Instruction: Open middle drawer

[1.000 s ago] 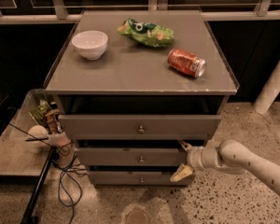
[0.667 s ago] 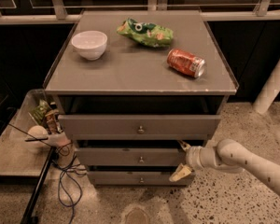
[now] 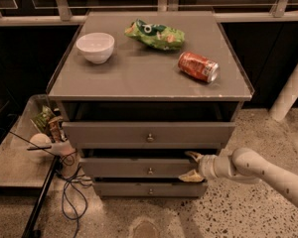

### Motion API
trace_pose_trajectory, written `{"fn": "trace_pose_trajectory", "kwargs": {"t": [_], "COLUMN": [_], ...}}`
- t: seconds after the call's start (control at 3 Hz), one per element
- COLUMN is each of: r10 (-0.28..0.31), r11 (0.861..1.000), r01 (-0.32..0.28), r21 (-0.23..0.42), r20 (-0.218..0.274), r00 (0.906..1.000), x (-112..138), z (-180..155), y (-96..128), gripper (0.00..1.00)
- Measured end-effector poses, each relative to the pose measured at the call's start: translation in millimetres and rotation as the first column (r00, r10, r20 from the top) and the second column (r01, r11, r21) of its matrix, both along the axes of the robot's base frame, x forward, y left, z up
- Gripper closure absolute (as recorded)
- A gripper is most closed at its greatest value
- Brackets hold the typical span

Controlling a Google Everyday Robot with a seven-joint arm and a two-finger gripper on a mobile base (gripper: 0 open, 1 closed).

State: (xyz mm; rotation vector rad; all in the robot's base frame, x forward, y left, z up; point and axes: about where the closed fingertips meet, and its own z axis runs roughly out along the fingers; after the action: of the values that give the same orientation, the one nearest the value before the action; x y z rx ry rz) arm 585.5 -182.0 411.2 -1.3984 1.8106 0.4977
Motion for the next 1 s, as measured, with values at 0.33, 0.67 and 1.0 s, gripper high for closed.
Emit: {"fn": "trace_pose_trajectory", "kwargs": {"t": [0.33, 0.67, 1.0], "r10": [0.000, 0.000, 0.000], "r11": [1.000, 1.000, 1.000], "r01": [0.000, 0.000, 0.000], "r21": [0.000, 0.000, 0.000], "r20": [0.000, 0.000, 0.000], "r00": [1.0000, 1.0000, 1.0000], "x": [0.0, 0.0, 0.0], "z": [0.0, 0.0, 0.0], "y": [0.1, 0.1, 0.1], "gripper": [0.66, 0.87, 1.00]}}
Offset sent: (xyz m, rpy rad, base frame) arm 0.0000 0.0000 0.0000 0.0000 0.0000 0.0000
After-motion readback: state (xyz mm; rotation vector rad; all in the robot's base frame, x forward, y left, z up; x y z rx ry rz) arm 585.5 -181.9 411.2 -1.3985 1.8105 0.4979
